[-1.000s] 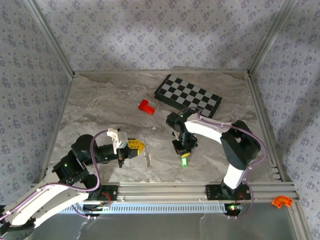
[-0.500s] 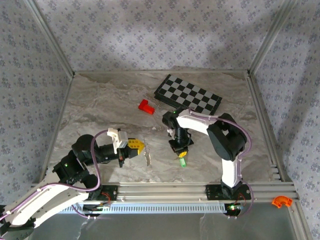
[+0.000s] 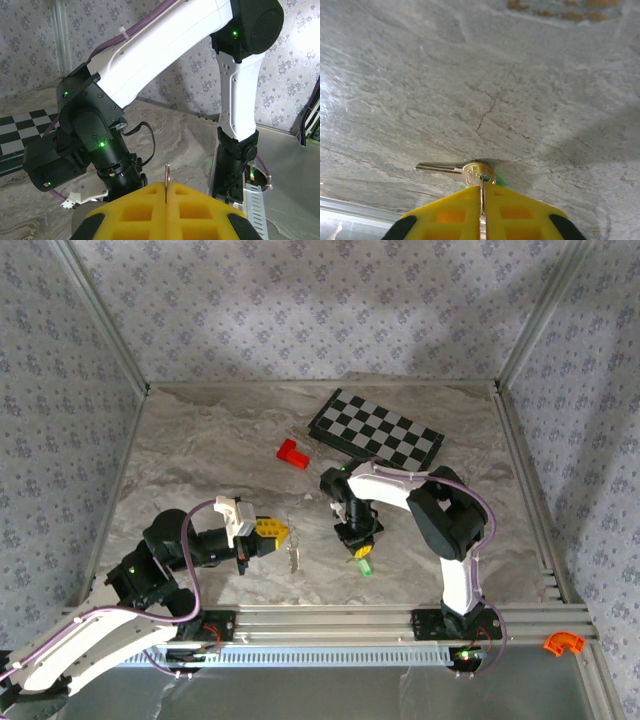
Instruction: Put the keys on the keyring
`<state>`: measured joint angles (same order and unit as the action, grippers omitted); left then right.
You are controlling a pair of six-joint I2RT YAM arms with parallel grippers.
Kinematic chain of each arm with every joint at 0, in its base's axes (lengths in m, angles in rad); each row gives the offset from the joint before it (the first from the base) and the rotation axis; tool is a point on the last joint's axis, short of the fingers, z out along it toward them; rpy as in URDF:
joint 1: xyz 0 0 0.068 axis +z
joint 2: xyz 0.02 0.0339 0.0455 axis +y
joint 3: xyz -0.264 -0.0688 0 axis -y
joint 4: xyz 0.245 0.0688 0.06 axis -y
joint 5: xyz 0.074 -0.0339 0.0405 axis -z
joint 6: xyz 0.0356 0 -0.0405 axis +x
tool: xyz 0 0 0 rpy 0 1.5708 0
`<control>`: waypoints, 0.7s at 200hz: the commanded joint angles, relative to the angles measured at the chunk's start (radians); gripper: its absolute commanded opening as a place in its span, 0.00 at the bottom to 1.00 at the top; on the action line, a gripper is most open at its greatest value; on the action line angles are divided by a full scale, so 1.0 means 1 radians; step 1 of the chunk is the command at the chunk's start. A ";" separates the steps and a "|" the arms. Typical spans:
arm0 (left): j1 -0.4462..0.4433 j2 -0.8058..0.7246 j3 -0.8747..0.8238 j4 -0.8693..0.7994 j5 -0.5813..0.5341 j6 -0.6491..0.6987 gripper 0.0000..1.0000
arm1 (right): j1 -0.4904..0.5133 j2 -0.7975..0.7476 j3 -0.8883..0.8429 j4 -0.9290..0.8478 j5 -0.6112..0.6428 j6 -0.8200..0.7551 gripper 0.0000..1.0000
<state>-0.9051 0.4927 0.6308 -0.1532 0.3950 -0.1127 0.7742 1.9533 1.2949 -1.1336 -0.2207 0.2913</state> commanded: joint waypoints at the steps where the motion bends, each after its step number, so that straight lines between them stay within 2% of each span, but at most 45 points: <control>1: 0.003 -0.002 0.006 0.058 -0.001 0.017 0.00 | 0.007 -0.016 0.019 -0.003 0.026 0.009 0.15; 49: 0.003 -0.009 0.009 0.056 0.007 0.011 0.00 | 0.015 -0.106 0.015 0.028 0.054 0.059 0.28; 73: 0.002 -0.016 0.012 0.055 0.007 0.013 0.00 | 0.028 -0.178 -0.016 0.055 0.073 0.121 0.31; 101: 0.003 -0.016 0.015 0.052 0.010 0.012 0.00 | 0.049 -0.292 -0.094 0.156 0.097 0.244 0.38; 140: 0.003 -0.013 0.018 0.055 0.017 0.008 0.00 | 0.094 -0.497 -0.340 0.389 0.154 0.485 0.43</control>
<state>-0.9051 0.4908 0.6308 -0.1532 0.3962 -0.1135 0.8452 1.5562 1.0676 -0.9001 -0.1253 0.5735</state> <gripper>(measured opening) 0.045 0.421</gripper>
